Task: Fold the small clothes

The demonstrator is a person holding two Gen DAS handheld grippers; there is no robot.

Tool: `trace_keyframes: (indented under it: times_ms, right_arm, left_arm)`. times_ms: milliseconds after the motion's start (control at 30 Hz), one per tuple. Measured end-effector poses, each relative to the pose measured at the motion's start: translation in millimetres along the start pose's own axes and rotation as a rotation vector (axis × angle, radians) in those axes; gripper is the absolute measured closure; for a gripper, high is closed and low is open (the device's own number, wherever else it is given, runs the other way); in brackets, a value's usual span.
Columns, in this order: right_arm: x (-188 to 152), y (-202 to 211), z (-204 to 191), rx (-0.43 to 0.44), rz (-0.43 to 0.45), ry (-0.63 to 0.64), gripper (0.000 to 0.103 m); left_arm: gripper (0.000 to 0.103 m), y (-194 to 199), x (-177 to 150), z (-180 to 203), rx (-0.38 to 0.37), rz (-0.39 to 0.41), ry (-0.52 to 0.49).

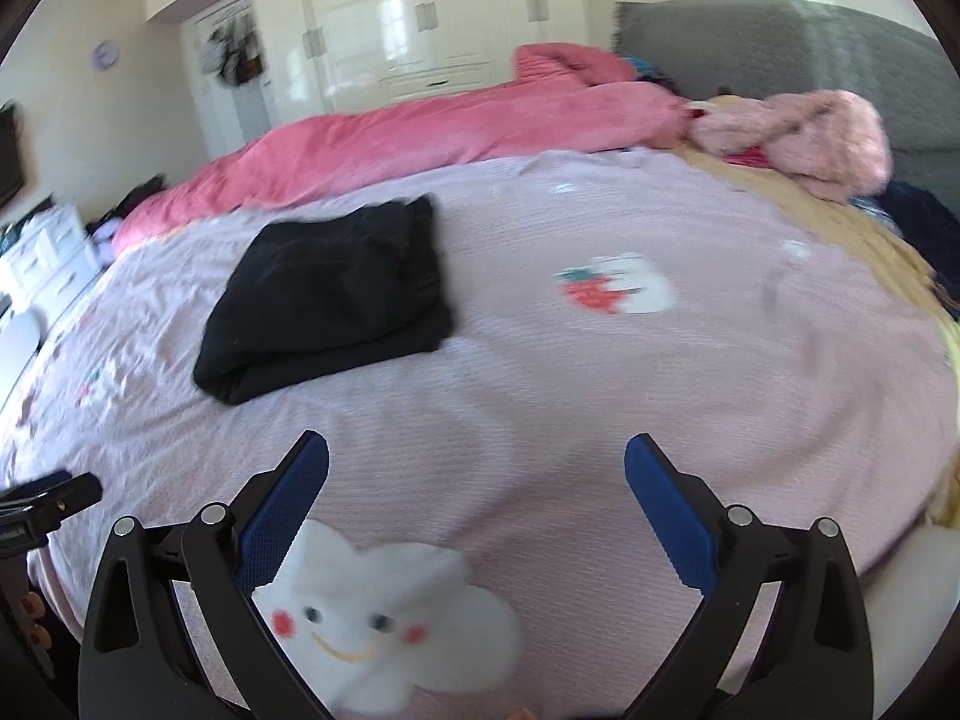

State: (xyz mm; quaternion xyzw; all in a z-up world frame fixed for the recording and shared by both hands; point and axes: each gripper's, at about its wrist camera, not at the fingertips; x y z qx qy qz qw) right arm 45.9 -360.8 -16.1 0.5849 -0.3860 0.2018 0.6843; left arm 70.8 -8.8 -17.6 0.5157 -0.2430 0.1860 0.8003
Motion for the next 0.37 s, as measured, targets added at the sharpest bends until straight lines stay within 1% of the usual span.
trace_keyframes:
  times_ms: [67,133,167,200,267,300,367]
  right_arm:
    - [-2,17,37,-0.058,0.031,-0.052,0.004]
    - [-8,29,77,-0.142,0.049,-0.113,0.004]
    - [-17,33,112,-0.214,0.039,-0.161,0.004]
    - [-24,34,135,-0.268,0.023,-0.190,0.004]
    - [-46,33,191,-0.427,-0.036,-0.266,0.004]
    - [-61,31,227,-0.521,-0.083,-0.320,0.004]
    - [-84,26,281,-0.663,-0.167,-0.409,0.004]
  left_arm:
    - [0.009,12,9,-21,0.030,0.023,0.017]
    - [0.009,28,22,-57,0.101,0.068,0.043]
    - [0.009,37,30,-83,0.149,0.082,0.069]
    - [0.009,44,36,-107,0.187,0.092,0.101]
    - [0.009,56,48,-158,0.262,0.111,0.177]
    - [0.009,65,55,-193,0.324,0.121,0.237]
    - [0.009,77,65,-244,0.414,0.137,0.318]
Point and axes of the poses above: each gripper's, at about its wrist camera, not at the fingertips, and y roughly against the way its jaws point, z to its right, x to its top, and after that the axes turned 13 degrees about -x, right-handed
